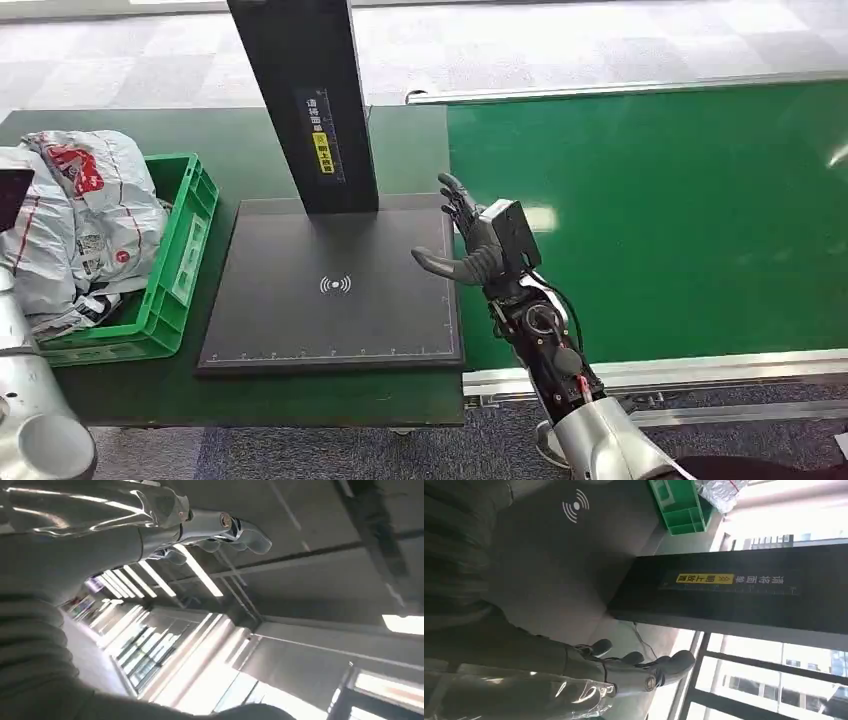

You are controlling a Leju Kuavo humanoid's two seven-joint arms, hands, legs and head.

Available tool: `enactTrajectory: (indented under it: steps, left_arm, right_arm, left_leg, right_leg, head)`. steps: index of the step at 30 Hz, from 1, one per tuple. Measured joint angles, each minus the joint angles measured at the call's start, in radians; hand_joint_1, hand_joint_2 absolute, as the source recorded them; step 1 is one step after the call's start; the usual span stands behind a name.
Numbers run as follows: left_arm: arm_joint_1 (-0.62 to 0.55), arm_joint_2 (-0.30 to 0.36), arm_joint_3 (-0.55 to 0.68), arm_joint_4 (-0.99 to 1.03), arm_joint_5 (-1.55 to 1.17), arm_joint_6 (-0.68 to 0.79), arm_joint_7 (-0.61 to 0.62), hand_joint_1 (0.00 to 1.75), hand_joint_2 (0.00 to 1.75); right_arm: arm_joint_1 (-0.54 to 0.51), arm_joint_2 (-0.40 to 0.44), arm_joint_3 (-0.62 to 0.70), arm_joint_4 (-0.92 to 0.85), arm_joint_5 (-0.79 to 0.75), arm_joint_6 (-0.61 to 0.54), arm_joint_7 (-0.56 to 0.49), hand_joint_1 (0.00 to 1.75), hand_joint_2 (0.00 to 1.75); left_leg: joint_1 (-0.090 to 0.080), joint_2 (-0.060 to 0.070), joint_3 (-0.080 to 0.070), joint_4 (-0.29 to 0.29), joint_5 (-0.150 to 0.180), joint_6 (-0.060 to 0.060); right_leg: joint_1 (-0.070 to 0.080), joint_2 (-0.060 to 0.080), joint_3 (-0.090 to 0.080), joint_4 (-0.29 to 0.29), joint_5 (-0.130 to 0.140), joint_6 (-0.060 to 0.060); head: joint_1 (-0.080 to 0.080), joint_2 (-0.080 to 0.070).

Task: Moved the parcel from conveyor to table for the left to box.

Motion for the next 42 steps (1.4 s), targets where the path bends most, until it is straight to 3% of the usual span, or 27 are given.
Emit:
enactTrajectory:
  steps: [3,6,9,13,18,23,29,32,39,40,42]
  left_arm:
    - [-0.005,-0.036,0.01,-0.005,0.042,0.0,-0.007,0.0,1.75]
    - [0.0,-0.07,-0.024,0.007,0.253,-0.017,0.005,0.0,1.75]
    - [0.071,-0.11,-0.174,-0.01,0.566,-0.124,0.099,0.0,1.75]
    - [0.242,-0.191,-0.405,-0.114,0.889,-0.349,0.124,0.0,1.75]
    - [0.376,-0.275,-0.637,-0.164,1.063,-0.394,0.105,0.0,1.75]
    - [0.444,-0.32,-0.777,-0.184,1.124,-0.529,0.115,0.0,1.75]
    - [0.485,-0.348,-0.835,-0.195,1.142,-0.578,0.143,0.0,1.75]
    - [0.498,-0.356,-0.837,-0.193,1.12,-0.597,0.16,0.0,1.75]
    - [0.5,-0.366,-0.84,-0.184,1.075,-0.626,0.182,0.0,1.75]
    - [0.5,-0.367,-0.84,-0.183,1.066,-0.632,0.186,0.0,1.75]
    - [0.5,-0.372,-0.841,-0.179,1.049,-0.643,0.195,0.0,1.75]
  right_arm:
    - [0.0,0.0,0.0,0.0,0.008,-0.001,0.0,0.0,1.75]
    - [0.0,-0.001,0.001,-0.002,0.01,-0.001,0.0,0.0,1.75]
    - [0.0,-0.001,-0.001,-0.003,0.01,-0.003,-0.007,0.0,1.75]
    - [0.0,0.0,-0.012,-0.01,0.014,-0.006,-0.01,0.0,1.75]
    - [-0.001,0.008,-0.022,-0.021,0.031,-0.007,0.006,0.0,1.75]
    - [-0.004,0.017,-0.032,-0.029,0.033,-0.01,0.014,0.0,1.75]
    - [-0.007,0.016,-0.044,-0.038,0.035,0.0,0.081,0.0,1.75]
    - [-0.013,0.013,-0.037,-0.034,0.136,-0.051,0.133,0.0,1.75]
    - [-0.017,0.013,-0.039,-0.012,0.143,-0.043,0.144,0.0,1.75]
    - [-0.016,0.013,-0.042,-0.01,0.136,-0.044,0.137,0.0,0.0]
    - [-0.014,0.015,-0.061,-0.006,0.09,-0.03,0.123,0.0,0.0]
  left_leg:
    - [0.0,-0.003,0.0,0.0,0.0,0.0]
    - [0.0,-0.002,0.0,0.0,0.0,0.0]
    - [-0.001,-0.004,0.001,0.0,0.0,0.0]
    - [-0.002,-0.003,0.0,0.0,0.0,0.001]
    - [-0.002,-0.004,0.0,0.0,-0.001,0.002]
    - [-0.002,-0.003,0.0,0.0,-0.001,0.001]
    - [-0.002,-0.003,0.0,0.0,-0.001,0.001]
    - [-0.002,-0.003,0.0,0.0,-0.001,0.001]
    - [-0.002,-0.003,0.0,0.0,-0.001,0.001]
    - [-0.002,-0.003,0.0,0.0,-0.001,0.001]
    - [-0.002,-0.003,0.0,0.0,-0.001,0.001]
  right_leg:
    - [0.0,-0.003,0.001,0.0,0.0,0.0]
    - [0.0,-0.002,0.001,0.0,0.0,0.0]
    - [-0.001,-0.003,0.003,0.0,0.0,0.0]
    - [-0.002,-0.003,0.003,-0.001,0.0,0.0]
    - [-0.002,-0.003,0.002,-0.002,0.0,0.001]
    - [-0.002,-0.003,0.002,-0.002,0.0,0.001]
    - [-0.002,-0.002,0.003,-0.002,0.0,0.001]
    - [-0.002,-0.002,0.002,-0.002,0.0,0.001]
    - [-0.002,-0.002,0.002,-0.002,0.0,0.001]
    - [-0.002,-0.002,0.002,-0.002,0.0,0.001]
    - [-0.002,-0.003,0.002,-0.002,0.0,0.001]
  head:
    - [0.001,0.0]
    - [0.0,0.0]
    - [0.0,0.0]
    - [0.0,0.0]
    - [0.0,0.0]
    - [0.0,0.0]
    - [0.0,0.0]
    - [0.0,0.0]
    - [0.0,0.0]
    - [0.0,0.0]
    - [0.0,0.0]
